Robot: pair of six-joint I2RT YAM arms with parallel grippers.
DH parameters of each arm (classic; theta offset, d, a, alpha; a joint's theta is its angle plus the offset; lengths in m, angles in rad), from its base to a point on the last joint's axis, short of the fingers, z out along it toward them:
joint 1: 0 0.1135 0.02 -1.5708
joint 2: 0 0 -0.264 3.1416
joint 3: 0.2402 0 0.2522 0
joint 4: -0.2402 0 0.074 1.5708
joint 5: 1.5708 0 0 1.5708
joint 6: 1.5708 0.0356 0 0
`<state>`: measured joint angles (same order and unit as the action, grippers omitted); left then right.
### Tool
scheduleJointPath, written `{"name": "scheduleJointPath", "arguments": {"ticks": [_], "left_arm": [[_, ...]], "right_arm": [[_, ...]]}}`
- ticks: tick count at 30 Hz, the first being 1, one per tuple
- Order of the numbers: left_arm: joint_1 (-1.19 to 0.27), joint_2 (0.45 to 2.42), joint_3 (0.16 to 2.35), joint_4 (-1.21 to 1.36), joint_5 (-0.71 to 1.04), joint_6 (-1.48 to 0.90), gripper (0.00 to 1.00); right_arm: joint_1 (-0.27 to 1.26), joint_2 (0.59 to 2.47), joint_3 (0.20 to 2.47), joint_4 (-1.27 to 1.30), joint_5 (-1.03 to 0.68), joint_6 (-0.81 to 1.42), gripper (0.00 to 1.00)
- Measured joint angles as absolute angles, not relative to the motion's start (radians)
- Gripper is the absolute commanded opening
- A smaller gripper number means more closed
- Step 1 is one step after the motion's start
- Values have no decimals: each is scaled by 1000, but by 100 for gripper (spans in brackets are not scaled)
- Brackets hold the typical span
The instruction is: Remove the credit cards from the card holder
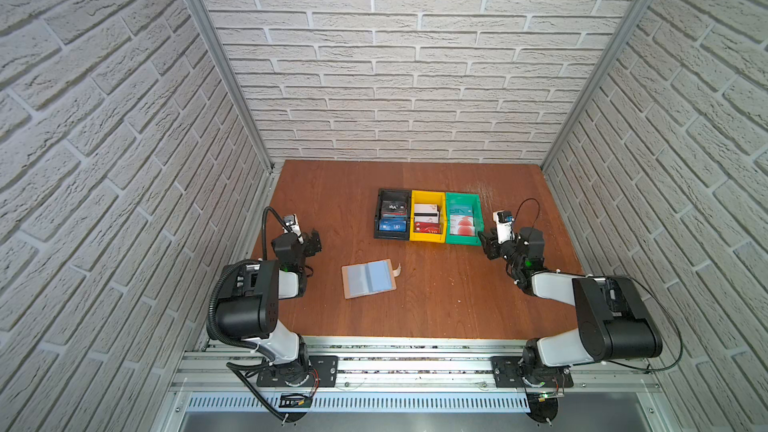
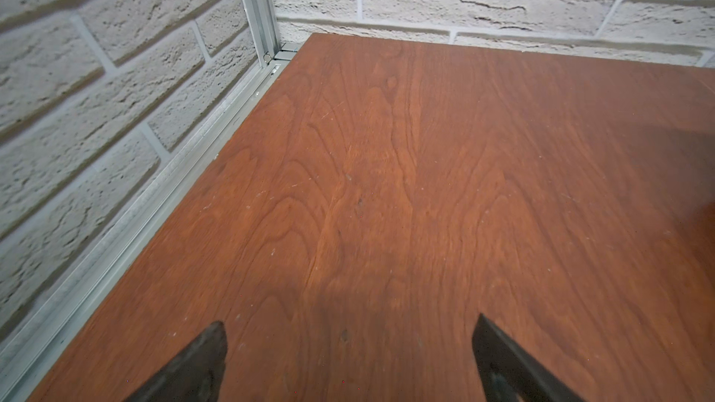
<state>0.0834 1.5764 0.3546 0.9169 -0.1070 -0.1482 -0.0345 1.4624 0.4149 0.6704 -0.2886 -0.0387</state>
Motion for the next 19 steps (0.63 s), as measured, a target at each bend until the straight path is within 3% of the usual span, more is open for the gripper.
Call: {"name": "scheduleJointPath", "arguments": {"ticks": [1, 19], "left_arm": [[81, 1576, 355, 916, -108, -147, 98], [67, 1576, 359, 908, -119, -130, 98]], "right_arm": [[-35, 1462, 415, 671, -289, -40, 100], [-35, 1462, 415, 677, -288, -42, 100]]}}
